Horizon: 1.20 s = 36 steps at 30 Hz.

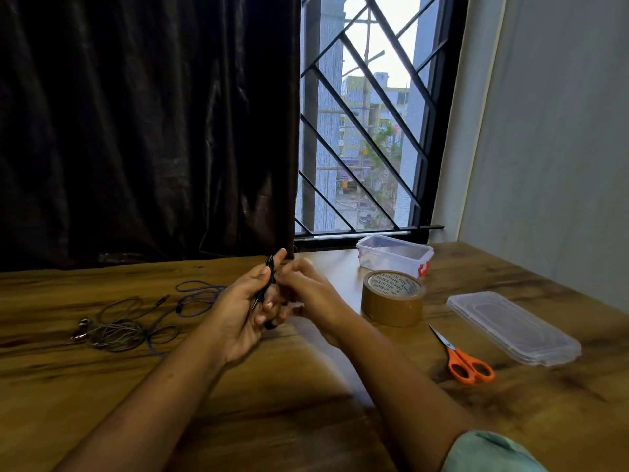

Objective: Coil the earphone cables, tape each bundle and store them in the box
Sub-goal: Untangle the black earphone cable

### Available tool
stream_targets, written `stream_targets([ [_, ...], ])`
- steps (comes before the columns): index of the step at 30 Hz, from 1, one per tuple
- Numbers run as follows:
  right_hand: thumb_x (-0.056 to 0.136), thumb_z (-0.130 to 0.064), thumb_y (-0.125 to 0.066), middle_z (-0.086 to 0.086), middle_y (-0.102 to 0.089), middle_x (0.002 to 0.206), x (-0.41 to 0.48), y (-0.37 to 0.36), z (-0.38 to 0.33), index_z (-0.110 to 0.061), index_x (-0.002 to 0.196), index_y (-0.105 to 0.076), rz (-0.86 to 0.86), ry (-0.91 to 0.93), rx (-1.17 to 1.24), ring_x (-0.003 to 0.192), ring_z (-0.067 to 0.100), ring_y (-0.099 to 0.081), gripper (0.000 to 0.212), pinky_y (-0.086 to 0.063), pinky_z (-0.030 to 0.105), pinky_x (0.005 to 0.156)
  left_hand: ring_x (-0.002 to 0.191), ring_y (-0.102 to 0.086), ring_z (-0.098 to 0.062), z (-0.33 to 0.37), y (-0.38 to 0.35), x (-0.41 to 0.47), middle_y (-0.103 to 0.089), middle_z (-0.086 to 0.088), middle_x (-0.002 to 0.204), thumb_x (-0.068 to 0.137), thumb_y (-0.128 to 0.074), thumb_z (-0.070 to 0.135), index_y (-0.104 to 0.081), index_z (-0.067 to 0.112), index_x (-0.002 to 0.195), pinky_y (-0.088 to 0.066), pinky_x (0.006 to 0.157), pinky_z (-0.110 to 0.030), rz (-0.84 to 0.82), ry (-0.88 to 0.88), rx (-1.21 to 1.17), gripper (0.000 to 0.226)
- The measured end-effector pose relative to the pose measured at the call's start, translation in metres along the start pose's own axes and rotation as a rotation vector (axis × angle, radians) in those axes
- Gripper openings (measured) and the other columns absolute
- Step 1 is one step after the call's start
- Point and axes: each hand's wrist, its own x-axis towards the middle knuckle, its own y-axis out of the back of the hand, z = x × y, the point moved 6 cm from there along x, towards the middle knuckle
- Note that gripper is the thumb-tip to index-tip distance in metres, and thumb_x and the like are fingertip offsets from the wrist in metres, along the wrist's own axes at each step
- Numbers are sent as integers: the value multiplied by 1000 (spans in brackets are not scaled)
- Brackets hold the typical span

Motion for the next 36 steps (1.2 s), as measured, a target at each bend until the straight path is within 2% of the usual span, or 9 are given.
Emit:
stream_targets([
  [7,91,-7,-55,16,-61,99,2,4,5,-18,123,-44,18,-22,121,82,22,-61,36,-51,29,69,33,-29,-6,-2,-3,0,-35,2,45,101,-29,19,-56,24,125,-39,48,-24,-72,20,3,37],
  [10,97,-6,-43,9,-60,80,0,-2,3,-6,113,-53,-45,-27,84,64,14,-58,19,-46,19,50,36,-34,-7,-3,-4,0,-36,0,49,101,-30,18,-57,20,125,-43,47,-23,-83,20,-5,37],
  [14,96,2,-32,7,-58,69,-1,-2,1,-5,97,-59,-58,-56,62,51,10,-54,28,-45,19,47,39,-37,-8,-5,-3,4,-36,0,49,101,-29,13,-58,4,117,-48,47,-22,-53,8,-15,34],
  [19,92,7,-40,10,-62,82,0,3,6,-5,101,-63,-38,-100,22,66,13,-60,27,-52,28,67,36,-31,-7,-8,5,11,-31,3,46,102,-27,13,-50,3,79,-46,47,-23,25,2,15,34],
  [23,88,7,-52,12,-63,85,2,6,6,-8,92,-64,-27,-72,25,84,28,-59,20,-48,40,78,34,-25,-4,-9,14,15,-36,4,47,103,-27,16,-49,7,76,-26,49,-23,89,-30,98,36],
  [27,87,4,-60,5,-61,75,-1,5,0,-10,91,-63,-23,-29,85,63,12,-56,15,-42,18,52,31,-21,-3,-4,21,16,-32,7,45,103,-26,17,-44,11,76,-28,38,-18,130,-34,105,32],
  [29,89,0,-59,4,-61,76,-2,5,-3,-14,95,-61,-30,-21,128,58,8,-54,15,-37,16,46,30,-20,-2,-2,22,14,-30,7,45,103,-26,17,-45,11,77,-29,36,-15,142,-35,117,33],
  [32,95,-10,-54,-1,-65,81,-3,6,-7,-21,103,-63,-62,0,136,61,6,-53,16,-33,20,51,30,-20,-3,-2,22,13,-29,7,44,103,-27,18,-46,11,77,-29,35,-15,156,-41,120,33],
  [36,97,-5,-47,-4,-68,85,-6,8,-6,-21,90,-69,-194,-53,89,72,7,-58,28,-41,21,59,31,-22,-3,-3,23,13,-31,7,46,103,-27,18,-47,11,79,-29,36,-16,152,-28,111,32],
])
